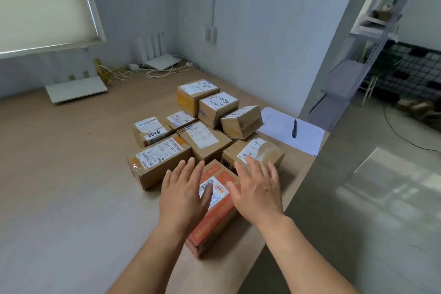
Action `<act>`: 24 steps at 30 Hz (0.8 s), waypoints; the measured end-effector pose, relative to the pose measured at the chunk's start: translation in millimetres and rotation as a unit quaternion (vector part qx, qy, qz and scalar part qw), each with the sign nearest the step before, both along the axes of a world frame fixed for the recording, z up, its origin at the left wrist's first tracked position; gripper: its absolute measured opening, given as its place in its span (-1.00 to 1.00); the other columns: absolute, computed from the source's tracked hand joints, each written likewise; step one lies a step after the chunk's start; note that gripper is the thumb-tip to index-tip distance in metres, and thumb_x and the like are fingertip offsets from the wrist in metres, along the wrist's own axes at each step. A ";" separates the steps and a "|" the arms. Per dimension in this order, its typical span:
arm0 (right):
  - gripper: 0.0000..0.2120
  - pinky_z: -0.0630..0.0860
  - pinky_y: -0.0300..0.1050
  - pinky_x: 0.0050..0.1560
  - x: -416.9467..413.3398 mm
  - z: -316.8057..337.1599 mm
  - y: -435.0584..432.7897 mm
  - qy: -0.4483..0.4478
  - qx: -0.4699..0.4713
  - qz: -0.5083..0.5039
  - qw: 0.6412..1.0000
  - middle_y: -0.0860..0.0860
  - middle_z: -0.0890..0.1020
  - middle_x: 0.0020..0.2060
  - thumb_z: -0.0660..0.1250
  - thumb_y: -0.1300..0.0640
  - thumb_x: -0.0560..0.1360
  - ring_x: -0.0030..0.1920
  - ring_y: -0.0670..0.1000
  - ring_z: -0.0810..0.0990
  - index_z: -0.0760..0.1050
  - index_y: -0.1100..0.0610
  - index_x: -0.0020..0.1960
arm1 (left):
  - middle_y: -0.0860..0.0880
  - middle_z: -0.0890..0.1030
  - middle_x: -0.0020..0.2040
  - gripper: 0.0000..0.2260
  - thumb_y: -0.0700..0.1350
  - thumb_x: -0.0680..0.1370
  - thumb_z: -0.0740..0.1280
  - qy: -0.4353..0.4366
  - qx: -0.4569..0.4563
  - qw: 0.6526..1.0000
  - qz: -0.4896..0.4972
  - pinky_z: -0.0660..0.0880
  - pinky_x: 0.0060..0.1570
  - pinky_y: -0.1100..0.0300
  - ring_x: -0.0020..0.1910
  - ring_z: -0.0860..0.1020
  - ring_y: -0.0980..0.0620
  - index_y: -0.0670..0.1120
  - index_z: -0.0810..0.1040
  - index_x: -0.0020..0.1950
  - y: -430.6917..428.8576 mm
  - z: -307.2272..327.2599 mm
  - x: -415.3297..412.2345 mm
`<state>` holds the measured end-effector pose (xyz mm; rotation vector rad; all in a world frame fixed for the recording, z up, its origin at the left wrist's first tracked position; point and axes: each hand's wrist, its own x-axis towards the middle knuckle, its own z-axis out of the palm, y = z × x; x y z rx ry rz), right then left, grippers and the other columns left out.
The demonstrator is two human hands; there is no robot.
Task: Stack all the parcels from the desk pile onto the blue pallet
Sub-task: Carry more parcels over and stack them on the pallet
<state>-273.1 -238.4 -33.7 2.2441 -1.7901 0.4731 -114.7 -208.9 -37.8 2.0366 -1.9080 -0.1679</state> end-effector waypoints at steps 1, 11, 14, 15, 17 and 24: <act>-0.56 0.47 0.22 0.12 -3.7 -0.6 -12.6 0.006 0.007 -0.003 1.000 0.16 0.63 0.05 0.50 -0.09 0.27 0.05 0.16 0.63 0.60 0.10 0.07 | 0.07 0.00 0.56 -0.47 0.23 0.60 -0.05 -0.001 0.006 1.000 0.000 -0.18 0.46 0.07 0.53 -0.09 0.06 0.11 0.00 0.54 -12.4 0.6 -3.8; -0.51 0.35 0.18 0.27 -46.2 -0.9 -99.1 -0.008 0.069 0.020 0.997 0.21 0.53 0.23 0.38 -0.06 0.43 0.22 0.21 0.51 0.49 0.15 0.27 | 0.06 0.46 0.34 -0.52 0.16 0.61 0.06 0.013 0.026 0.999 0.032 0.37 0.22 0.16 0.30 0.40 0.06 0.08 0.13 0.51 -74.2 6.5 -21.9; -0.48 0.14 0.02 0.42 -64.4 3.1 -128.8 0.010 0.107 0.043 0.993 0.11 0.30 0.43 0.14 -0.13 0.57 0.42 0.11 0.26 0.24 0.07 0.46 | 0.07 0.49 0.29 -0.53 0.18 0.61 0.05 0.018 0.039 0.997 0.063 0.43 0.13 0.16 0.26 0.43 0.06 0.09 0.15 0.50 -87.5 6.5 -32.1; -0.47 0.12 -0.01 0.41 -70.8 3.9 -139.8 0.007 0.109 0.050 0.993 0.09 0.27 0.45 0.10 -0.13 0.58 0.44 0.09 0.23 0.20 0.06 0.48 | 0.07 0.50 0.29 -0.53 0.19 0.61 0.05 0.025 0.041 0.996 0.075 0.45 0.12 0.15 0.26 0.44 0.06 0.10 0.17 0.49 -93.1 6.6 -36.7; -0.48 0.14 -0.05 0.40 -81.7 7.7 -162.3 -0.002 0.116 0.061 0.991 0.09 0.25 0.46 0.09 -0.12 0.59 0.44 0.08 0.21 0.17 0.06 0.48 | 0.07 0.51 0.29 -0.54 0.19 0.60 0.07 0.047 0.046 0.993 0.102 0.48 0.11 0.13 0.26 0.46 0.06 0.10 0.22 0.48 -107.2 6.8 -47.2; -0.53 0.28 -0.04 0.25 -110.1 8.2 -254.8 -0.058 0.156 0.083 0.983 0.09 0.37 0.34 0.11 -0.11 0.58 0.32 0.11 0.33 0.26 0.13 0.38 | 0.02 0.54 0.28 -0.56 0.18 0.60 0.11 0.182 0.082 0.962 0.187 0.47 0.17 0.04 0.24 0.49 0.01 0.05 0.31 0.44 -177.5 12.2 -91.1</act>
